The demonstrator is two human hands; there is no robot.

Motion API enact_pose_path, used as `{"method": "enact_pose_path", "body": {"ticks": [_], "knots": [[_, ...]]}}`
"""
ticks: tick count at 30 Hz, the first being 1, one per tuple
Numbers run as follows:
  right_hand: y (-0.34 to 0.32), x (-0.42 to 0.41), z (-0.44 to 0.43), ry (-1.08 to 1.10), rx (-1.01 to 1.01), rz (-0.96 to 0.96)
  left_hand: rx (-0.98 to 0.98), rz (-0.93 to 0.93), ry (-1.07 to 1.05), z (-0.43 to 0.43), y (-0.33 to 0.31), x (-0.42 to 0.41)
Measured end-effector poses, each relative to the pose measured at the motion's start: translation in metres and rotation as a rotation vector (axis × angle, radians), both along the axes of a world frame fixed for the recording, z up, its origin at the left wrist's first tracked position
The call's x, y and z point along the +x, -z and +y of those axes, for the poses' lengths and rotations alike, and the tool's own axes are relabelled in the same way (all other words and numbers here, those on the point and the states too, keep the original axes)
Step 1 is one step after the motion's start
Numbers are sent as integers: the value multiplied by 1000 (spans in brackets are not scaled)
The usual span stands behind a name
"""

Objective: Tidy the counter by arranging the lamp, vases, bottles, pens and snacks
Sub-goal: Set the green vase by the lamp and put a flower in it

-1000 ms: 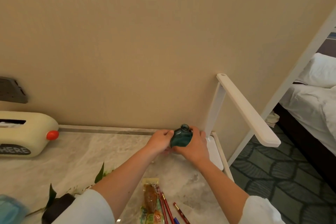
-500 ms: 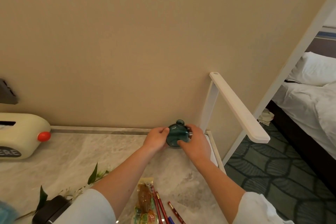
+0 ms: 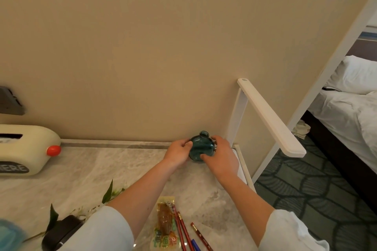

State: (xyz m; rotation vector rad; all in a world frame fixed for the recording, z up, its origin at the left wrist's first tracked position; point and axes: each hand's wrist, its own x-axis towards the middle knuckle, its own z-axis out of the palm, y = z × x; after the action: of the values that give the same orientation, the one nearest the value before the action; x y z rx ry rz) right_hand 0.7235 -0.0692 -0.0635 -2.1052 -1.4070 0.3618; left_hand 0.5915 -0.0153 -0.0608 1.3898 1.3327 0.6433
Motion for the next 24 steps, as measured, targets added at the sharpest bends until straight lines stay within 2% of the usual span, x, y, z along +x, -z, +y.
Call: {"method": "enact_pose_path", "body": {"ticks": [3, 8, 15, 20, 24], "knots": [[-1, -3, -4, 13, 24, 5, 9, 42, -1, -2, -2, -8], [-5, -26, -19, 46, 183, 80, 102, 83, -8, -18, -15, -42], [-9, -93, -33, -267, 96, 157, 194, 197, -11, -50, -24, -116], [-5, -141, -38, -394, -28, 113, 214, 405, -43, -67, -27, -169], [0, -170, -42, -427, -141, 88, 77, 674, 44, -73, -27, -204]]}}
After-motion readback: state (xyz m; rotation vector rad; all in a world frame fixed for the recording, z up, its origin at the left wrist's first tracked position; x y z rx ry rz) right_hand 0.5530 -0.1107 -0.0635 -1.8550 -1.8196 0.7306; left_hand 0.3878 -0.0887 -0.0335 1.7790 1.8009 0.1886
